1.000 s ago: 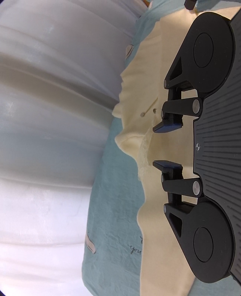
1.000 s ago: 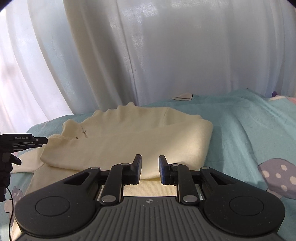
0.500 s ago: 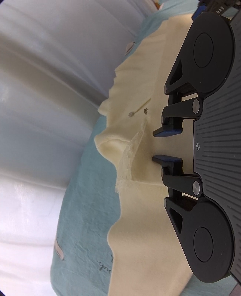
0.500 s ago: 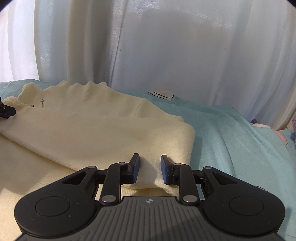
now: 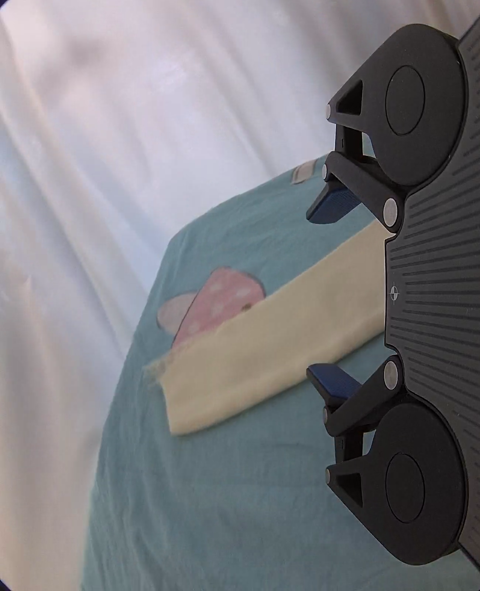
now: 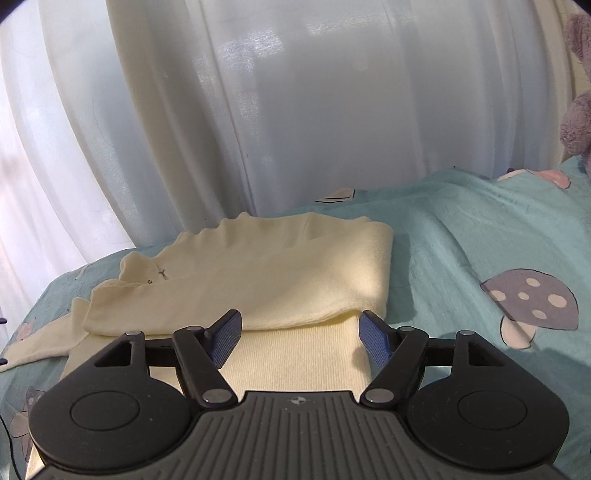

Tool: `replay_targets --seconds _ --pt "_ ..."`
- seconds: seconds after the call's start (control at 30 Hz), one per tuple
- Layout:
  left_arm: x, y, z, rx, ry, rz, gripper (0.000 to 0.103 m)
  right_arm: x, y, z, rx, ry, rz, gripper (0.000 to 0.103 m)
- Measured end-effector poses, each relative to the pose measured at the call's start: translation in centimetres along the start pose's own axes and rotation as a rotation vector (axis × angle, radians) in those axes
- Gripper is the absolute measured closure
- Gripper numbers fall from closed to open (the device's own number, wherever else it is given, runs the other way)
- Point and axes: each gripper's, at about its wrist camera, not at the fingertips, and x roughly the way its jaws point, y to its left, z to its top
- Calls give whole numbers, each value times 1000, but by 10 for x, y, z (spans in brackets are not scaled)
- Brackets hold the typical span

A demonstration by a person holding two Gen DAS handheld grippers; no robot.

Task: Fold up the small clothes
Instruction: 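Grasp the other sleeve cuff on the mushroom print with the left gripper, then fold the held sleeve across the sweater body and open the left gripper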

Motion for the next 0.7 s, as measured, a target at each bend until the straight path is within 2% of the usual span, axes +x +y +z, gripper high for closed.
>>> replay_targets --seconds 0.03,0.07,0.1,0.17,0.23,0.3,0.33,0.37,0.4,0.43,0.57,0.63,0.7 --pt "3 11 8 -34 -2 23 22 2 -1 -2 8 12 -3 52" --pt "5 19 13 -57 -4 36 27 3 -2 -2 23 27 -6 55" --pt "7 26 17 -74 -17 16 31 5 -3 -2 39 38 -8 57" --pt "13 36 24 -116 -33 -12 40 7 -4 -2 61 46 -10 58" --pt "16 45 30 -168 -51 -47 41 9 -1 0 67 49 -12 58" --pt "25 50 35 -210 -67 -66 46 11 4 3 63 51 -6 58" --pt "29 53 36 -232 -72 -77 54 11 7 4 55 50 -3 58" --pt "35 56 38 -261 -69 -82 68 11 9 5 48 48 -2 58" --pt "39 60 38 -285 -64 -80 77 12 11 5 43 47 -1 58" --pt "42 63 39 -306 -57 -78 92 12 13 5 38 48 -1 58" --pt "45 69 39 -343 -49 -105 94 14 18 4 29 58 1 58" --pt "41 63 39 -297 -57 -105 94 14 19 4 22 58 0 58" --pt "34 46 38 -213 -69 -168 95 12 19 4 20 53 0 58"
